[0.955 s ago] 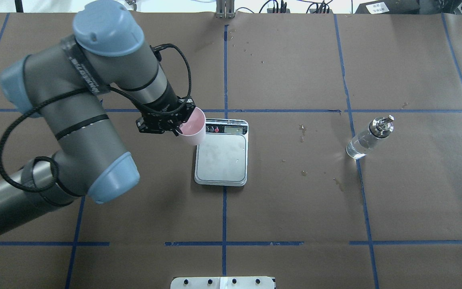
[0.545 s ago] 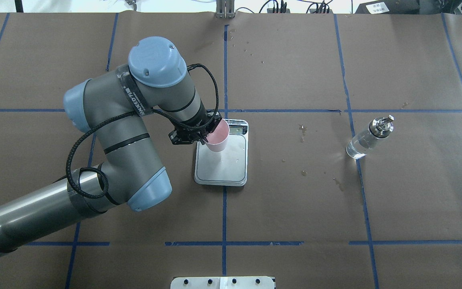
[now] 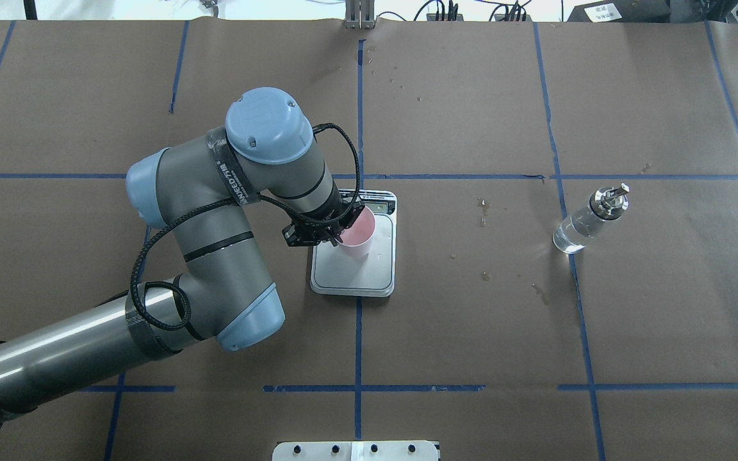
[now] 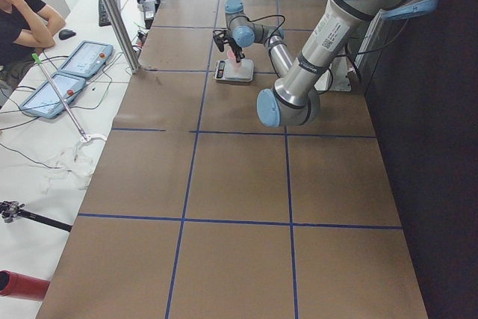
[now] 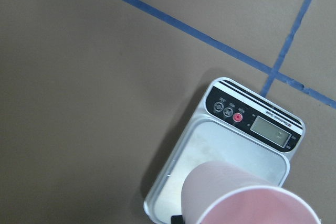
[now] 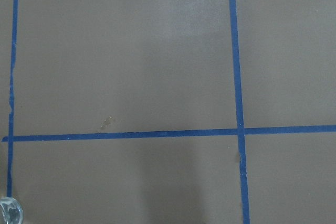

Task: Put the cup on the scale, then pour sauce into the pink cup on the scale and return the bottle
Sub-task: 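Carry the pink cup with the left gripper onto the scale and lower it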

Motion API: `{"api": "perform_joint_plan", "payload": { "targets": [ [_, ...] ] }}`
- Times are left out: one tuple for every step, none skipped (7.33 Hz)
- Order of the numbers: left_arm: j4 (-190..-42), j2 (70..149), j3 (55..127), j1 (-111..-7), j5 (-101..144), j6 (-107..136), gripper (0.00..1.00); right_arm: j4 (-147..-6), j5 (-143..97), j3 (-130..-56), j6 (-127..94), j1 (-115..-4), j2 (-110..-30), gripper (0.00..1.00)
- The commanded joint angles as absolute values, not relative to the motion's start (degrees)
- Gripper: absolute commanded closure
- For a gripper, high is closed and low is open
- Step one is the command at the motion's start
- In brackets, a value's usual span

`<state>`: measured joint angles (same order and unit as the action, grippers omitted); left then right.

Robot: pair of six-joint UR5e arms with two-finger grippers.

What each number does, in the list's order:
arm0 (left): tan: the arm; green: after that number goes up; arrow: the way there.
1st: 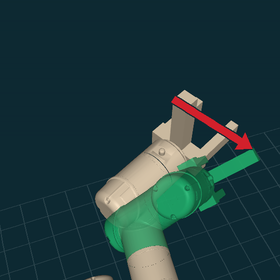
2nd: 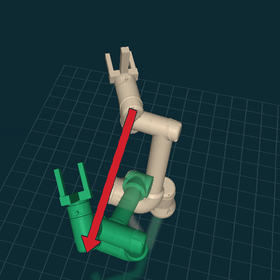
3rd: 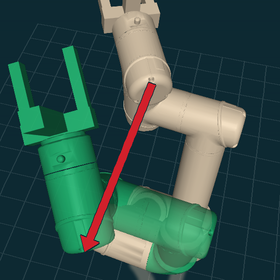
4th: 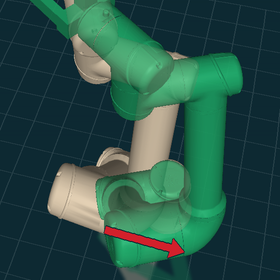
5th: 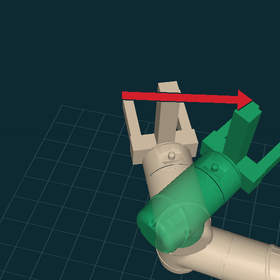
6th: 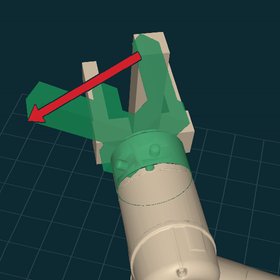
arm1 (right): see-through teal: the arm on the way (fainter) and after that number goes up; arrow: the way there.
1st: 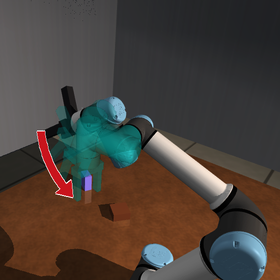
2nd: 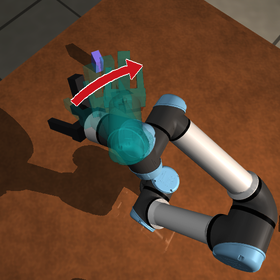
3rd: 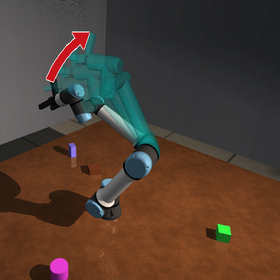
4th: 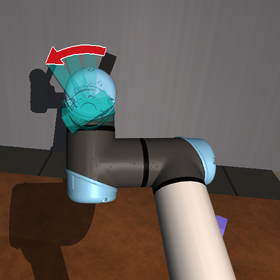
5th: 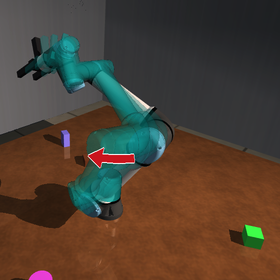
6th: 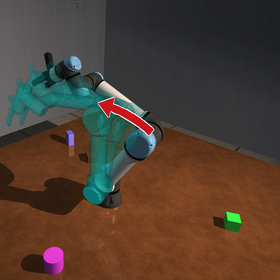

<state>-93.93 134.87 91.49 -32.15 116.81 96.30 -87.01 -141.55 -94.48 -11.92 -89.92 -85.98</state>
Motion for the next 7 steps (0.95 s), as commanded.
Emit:
{"api": "perform_joint_plan", "payload": {
  "targets": [
    [-94.57,134.48,90.97,-31.73,116.81,96.24,0.94,-87.01,-141.59,-94.57,-11.95,-89.91,-85.87,0.00],
    [-94.22,134.39,91.23,-31.90,116.72,96.33,0.93,-87.01,-141.59,-94.48,-12.04,-89.91,-85.87,0.00],
    [-94.13,134.21,91.23,-32.17,116.72,96.24,0.82,-87.01,-141.59,-94.48,-12.04,-89.91,-85.87,0.00],
    [-94.22,133.95,91.58,-32.17,116.72,95.98,0.31,-87.01,-141.50,-94.57,-11.95,-89.91,-85.78,0.00],
    [-94.22,133.95,91.93,-32.08,116.72,95.98,0.00,-87.01,-141.59,-94.57,-11.95,-89.91,-85.78,0.00],
    [-94.13,133.86,92.89,-32.17,116.72,95.89,0.00,-87.01,-141.50,-94.66,-11.69,-89.91,-85.78,0.00],
    [-93.96,133.86,94.64,-32.86,116.89,95.80,0.00,-87.10,-141.50,-95.27,-11.69,-89.91,-85.69,0.00]
  ]
}}
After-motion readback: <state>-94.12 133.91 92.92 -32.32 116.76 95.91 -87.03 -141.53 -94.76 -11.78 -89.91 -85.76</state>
